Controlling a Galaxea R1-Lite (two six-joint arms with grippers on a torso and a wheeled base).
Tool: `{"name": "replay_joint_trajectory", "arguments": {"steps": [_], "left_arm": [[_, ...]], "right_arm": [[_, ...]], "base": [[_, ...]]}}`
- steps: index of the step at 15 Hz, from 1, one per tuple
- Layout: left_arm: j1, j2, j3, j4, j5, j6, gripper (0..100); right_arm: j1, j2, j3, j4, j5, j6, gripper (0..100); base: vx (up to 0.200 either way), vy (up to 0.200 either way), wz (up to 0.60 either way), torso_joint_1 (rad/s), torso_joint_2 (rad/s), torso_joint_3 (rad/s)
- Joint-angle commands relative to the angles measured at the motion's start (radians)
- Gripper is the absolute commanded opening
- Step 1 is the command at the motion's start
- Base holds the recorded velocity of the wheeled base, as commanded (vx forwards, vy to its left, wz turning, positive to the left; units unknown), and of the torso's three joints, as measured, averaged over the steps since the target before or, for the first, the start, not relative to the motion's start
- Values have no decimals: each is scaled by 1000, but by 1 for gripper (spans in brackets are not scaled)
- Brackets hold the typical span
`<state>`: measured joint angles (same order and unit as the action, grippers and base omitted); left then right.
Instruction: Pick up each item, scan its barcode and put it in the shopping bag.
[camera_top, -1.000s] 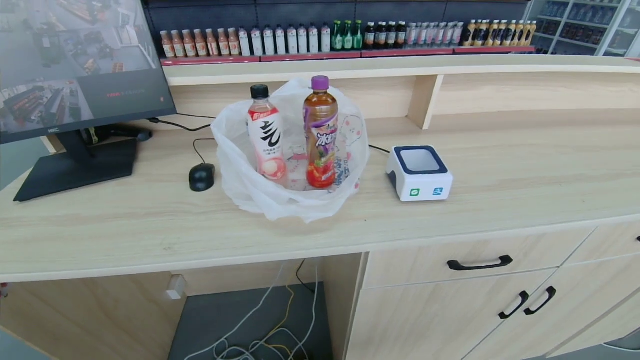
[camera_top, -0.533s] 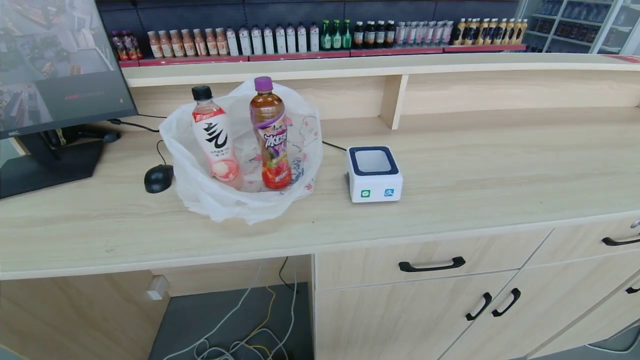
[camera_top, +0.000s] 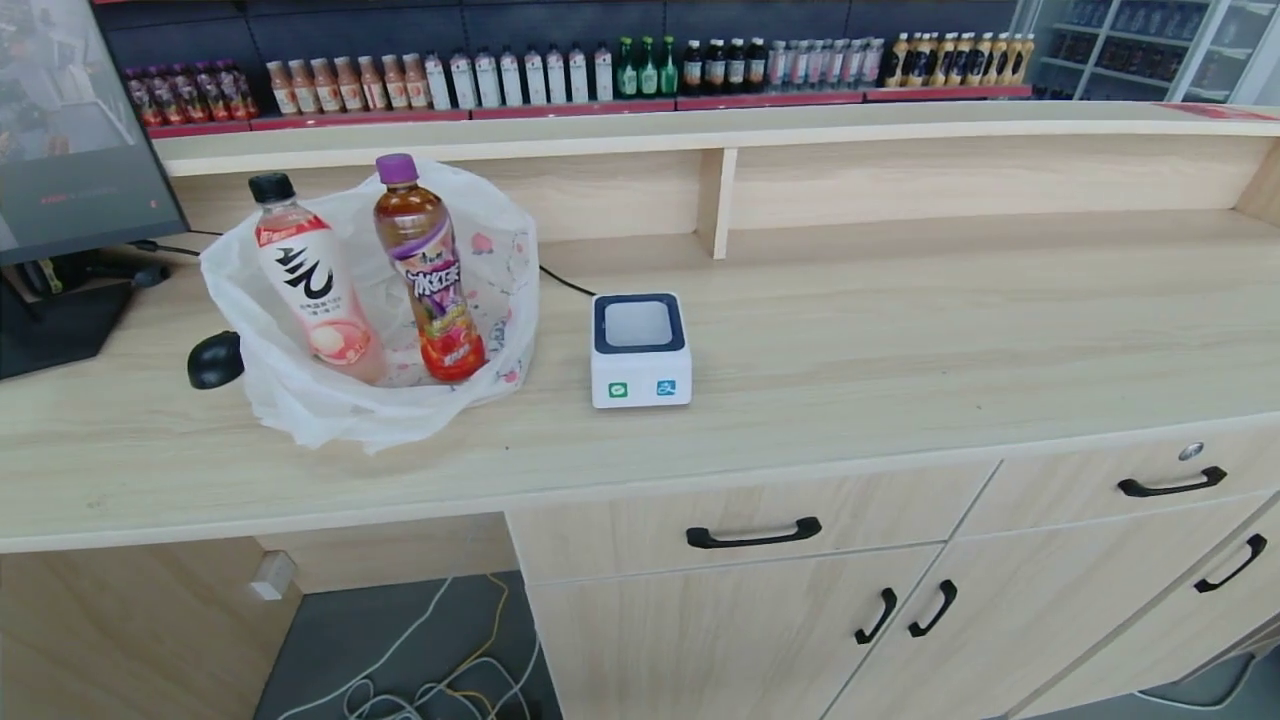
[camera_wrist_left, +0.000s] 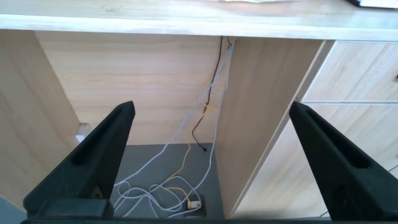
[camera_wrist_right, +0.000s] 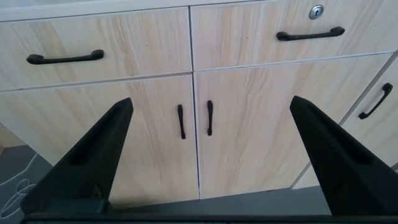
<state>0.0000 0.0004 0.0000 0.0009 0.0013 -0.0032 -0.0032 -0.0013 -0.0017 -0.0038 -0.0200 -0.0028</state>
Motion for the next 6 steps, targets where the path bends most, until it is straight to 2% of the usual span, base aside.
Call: {"name": "replay_joint_trajectory", "arguments": {"steps": [1, 6], "left_arm": [[0, 0, 0, 1, 0, 0, 100], [0, 0, 0, -1, 0, -1, 100]], "right_arm": [[0, 1, 0, -1, 0, 0, 100], [-1, 1, 0, -1, 0, 0, 100]], "base": [[0, 0, 0, 0, 0, 0], [0, 0, 0, 0, 0, 0]]}}
